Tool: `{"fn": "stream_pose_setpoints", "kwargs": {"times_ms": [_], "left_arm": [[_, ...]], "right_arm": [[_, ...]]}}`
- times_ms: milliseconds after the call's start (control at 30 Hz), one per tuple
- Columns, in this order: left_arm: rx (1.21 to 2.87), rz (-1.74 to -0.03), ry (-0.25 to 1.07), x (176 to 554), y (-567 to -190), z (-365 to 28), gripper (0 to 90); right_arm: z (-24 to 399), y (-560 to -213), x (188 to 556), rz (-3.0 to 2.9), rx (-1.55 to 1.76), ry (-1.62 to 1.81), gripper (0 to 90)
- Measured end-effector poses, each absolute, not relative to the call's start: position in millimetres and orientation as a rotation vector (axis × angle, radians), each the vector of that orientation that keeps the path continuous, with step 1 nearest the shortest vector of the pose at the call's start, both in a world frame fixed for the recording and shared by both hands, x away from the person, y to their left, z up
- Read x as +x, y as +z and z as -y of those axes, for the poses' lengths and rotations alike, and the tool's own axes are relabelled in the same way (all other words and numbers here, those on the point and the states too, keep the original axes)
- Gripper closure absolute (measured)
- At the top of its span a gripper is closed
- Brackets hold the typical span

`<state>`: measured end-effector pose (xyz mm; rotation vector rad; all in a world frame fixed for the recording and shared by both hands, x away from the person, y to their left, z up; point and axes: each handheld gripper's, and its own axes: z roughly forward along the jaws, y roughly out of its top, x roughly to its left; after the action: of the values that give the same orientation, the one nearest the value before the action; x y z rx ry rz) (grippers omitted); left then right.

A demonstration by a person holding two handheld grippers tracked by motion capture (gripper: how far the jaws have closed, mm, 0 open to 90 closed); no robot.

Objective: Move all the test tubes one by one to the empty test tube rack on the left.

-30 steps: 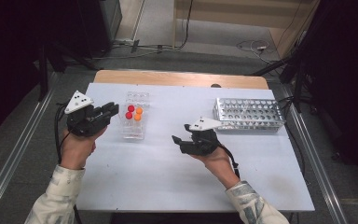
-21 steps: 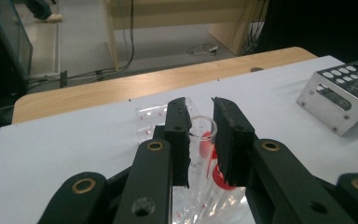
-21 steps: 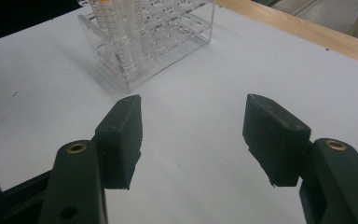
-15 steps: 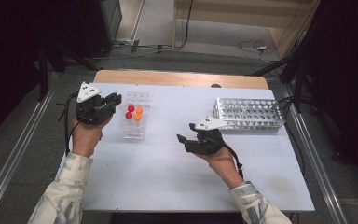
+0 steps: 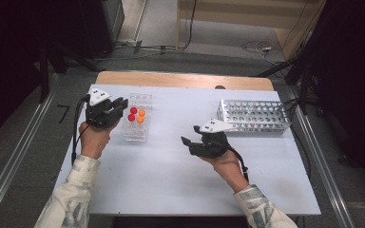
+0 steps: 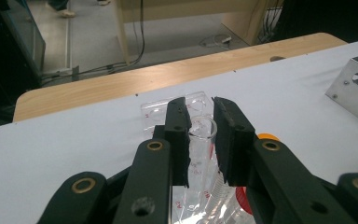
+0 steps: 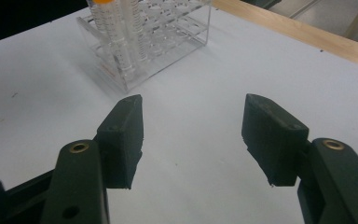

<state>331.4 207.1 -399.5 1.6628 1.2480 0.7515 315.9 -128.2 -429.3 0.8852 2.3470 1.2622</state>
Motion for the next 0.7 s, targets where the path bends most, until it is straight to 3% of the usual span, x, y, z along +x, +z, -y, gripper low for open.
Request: {"fn": "stream_pose_setpoints", "kwargs": {"times_ms": [700], "left_arm": [[1.674, -1.27, 0.721, 331.5, -408.7, -206.6, 72.8]], "right_arm": [[128.6, -429.8, 315.8, -2.35, 0.879, 1.263, 37.8]]}}
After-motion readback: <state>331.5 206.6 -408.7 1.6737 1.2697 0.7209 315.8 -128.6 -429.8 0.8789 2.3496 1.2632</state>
